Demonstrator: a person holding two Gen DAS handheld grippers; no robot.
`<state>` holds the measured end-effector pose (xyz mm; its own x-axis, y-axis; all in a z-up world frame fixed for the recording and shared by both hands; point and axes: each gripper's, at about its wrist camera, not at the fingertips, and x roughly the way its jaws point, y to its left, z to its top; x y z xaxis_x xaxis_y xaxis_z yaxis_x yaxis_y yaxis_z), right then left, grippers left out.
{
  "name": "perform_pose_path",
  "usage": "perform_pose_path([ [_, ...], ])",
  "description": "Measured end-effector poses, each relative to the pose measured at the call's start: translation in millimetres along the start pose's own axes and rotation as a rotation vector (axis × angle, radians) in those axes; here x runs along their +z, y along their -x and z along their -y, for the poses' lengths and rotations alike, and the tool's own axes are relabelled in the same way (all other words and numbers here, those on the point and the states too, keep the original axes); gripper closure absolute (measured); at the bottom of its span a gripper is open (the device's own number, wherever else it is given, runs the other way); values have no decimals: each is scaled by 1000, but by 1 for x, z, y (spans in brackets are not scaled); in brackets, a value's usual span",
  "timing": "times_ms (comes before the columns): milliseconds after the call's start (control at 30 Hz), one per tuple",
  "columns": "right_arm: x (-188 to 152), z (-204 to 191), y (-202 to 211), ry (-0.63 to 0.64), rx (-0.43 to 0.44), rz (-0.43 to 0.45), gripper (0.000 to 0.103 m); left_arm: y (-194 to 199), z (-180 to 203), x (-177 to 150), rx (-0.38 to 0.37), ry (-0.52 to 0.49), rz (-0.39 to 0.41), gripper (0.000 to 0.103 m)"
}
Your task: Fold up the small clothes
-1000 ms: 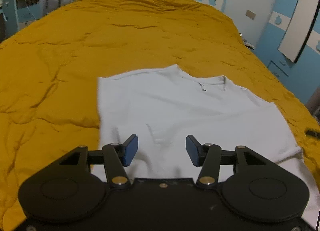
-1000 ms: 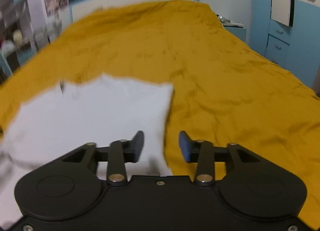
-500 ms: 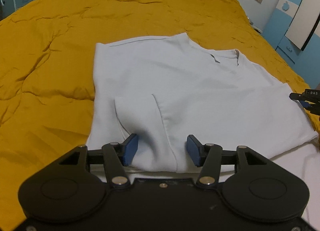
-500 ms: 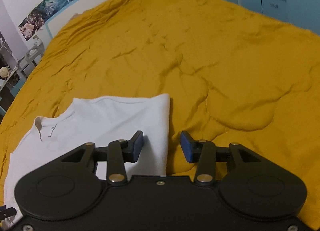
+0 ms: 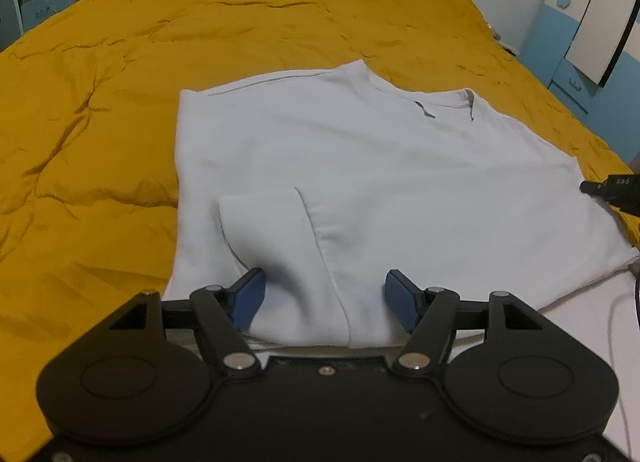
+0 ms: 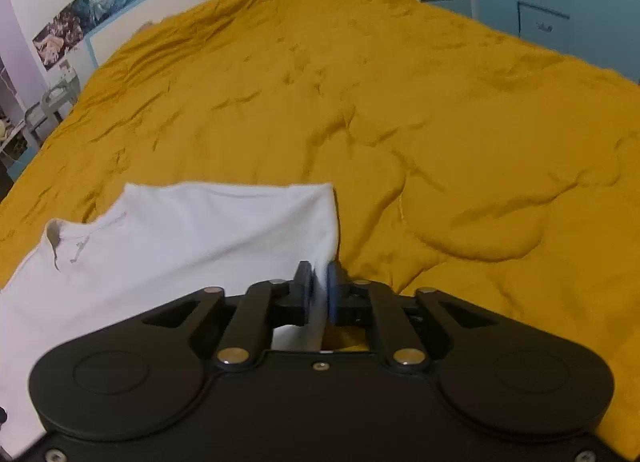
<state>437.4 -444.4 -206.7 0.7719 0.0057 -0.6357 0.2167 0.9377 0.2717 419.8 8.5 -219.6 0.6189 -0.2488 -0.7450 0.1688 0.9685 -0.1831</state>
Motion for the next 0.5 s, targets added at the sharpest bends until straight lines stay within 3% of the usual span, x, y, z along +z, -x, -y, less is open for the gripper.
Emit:
perform_pose_path([
  [167,11,-9,47,27,24,23,85,38,5,9,6,-15,35,35],
  [300,10,-17,101,64,40,54,60,82,7,7,42,-20,61,16],
  [500,-13,-37,187,161,38,60,57,159,1,-20,74,-3,74,9],
])
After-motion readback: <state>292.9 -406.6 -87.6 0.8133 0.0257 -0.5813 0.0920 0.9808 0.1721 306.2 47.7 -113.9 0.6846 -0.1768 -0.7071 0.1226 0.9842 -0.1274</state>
